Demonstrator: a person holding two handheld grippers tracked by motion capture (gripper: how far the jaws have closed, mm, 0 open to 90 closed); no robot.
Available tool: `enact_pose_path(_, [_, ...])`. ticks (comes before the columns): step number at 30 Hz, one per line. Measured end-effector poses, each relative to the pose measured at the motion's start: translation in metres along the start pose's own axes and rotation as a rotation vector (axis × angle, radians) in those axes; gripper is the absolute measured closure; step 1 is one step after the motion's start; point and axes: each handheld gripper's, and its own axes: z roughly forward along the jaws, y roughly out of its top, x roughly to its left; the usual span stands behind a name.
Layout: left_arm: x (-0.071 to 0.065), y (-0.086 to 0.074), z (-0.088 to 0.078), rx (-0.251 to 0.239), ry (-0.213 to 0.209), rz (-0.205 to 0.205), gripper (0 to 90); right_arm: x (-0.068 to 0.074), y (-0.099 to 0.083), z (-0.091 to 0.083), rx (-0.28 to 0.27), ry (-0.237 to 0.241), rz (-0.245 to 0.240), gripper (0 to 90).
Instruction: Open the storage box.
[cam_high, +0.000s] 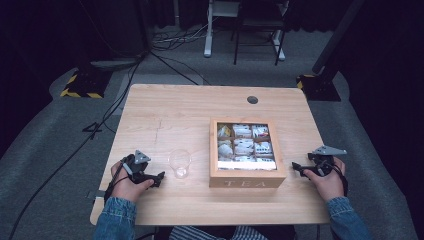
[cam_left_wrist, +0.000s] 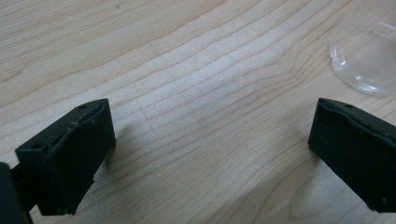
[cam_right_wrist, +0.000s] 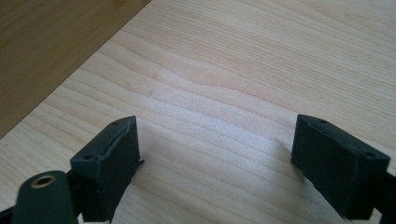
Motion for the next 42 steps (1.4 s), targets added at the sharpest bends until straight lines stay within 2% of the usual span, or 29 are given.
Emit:
enact_pose_path(4, [0.001, 0.000, -0.003, -0.009, 0.003, -0.013, 15.5, 0.000, 0.000, 0.000, 0.000, 0.000, 0.000, 15.3])
enact_pose_path(6, [0.003, 0.000, -0.005, -0.010, 0.003, -0.010, 17.9, 0.000, 0.000, 0.000, 0.000, 0.000, 0.000, 15.3])
enact_pose_path(14, [0.004, -0.001, -0.004, -0.021, 0.001, -0.013, 18.2, 0.000, -0.001, -0.001, -0.002, 0.002, -0.002, 16.8])
enact_pose_path(19, [0.006, -0.002, -0.003, -0.039, -0.002, 0.000, 16.0, -0.001, -0.001, -0.002, -0.003, 0.007, -0.005, 17.7])
enact_pose_path(24, [0.006, -0.002, -0.002, -0.039, 0.000, -0.008, 15.5, -0.002, -0.002, -0.004, -0.012, 0.016, -0.013, 25.7])
enact_pose_path(27, [0.005, -0.002, -0.002, -0.037, 0.004, -0.012, 15.5, -0.001, 0.000, -0.008, -0.013, 0.043, -0.012, 29.4])
enact_pose_path(32, [0.005, -0.001, -0.002, -0.036, 0.007, -0.016, 15.5, 0.004, 0.006, -0.022, -0.019, 0.052, -0.057, 33.2])
enact_pose_path(39, [0.005, -0.001, -0.002, -0.036, 0.007, -0.016, 15.4, 0.012, 0.015, -0.039, -0.038, 0.085, -0.052, 35.1])
enact_pose_path(42, [0.005, -0.001, -0.002, -0.036, 0.007, -0.016, 15.4, 0.022, 0.019, -0.044, -0.037, 0.111, -0.060, 36.9])
